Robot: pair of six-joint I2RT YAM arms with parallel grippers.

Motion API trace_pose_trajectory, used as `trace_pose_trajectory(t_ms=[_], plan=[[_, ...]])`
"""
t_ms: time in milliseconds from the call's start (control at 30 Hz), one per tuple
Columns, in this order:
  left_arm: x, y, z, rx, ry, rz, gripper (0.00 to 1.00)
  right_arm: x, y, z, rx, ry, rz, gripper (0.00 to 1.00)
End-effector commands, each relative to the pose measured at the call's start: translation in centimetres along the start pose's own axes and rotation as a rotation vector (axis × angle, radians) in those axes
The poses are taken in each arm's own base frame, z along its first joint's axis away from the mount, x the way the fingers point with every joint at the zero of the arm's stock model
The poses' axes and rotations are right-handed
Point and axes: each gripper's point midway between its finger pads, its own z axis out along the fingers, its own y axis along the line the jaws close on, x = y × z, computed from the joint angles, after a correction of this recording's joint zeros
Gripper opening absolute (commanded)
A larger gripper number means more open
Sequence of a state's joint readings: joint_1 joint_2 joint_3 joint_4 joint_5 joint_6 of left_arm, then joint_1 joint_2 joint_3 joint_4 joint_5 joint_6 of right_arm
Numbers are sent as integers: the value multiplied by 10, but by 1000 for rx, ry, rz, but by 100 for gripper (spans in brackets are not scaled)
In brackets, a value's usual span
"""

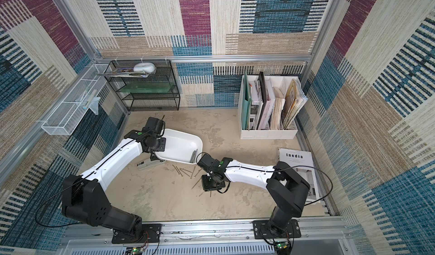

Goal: Put the nails on the desktop into the storage box
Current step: Pick up the nail from the center of the board.

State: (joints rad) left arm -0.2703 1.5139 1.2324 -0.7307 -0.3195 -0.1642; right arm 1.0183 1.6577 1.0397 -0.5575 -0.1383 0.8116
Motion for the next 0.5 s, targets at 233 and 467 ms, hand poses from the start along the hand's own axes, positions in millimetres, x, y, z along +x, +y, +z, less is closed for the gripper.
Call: trace_pose_trajectory(t_ms=[233,467], plan=[[-1,1,-2,-1,-2,6,0,13,-15,15,135,34,21,36],[-1,0,-1,-1,1,9,0,13,-26,22,193,43,4,35]])
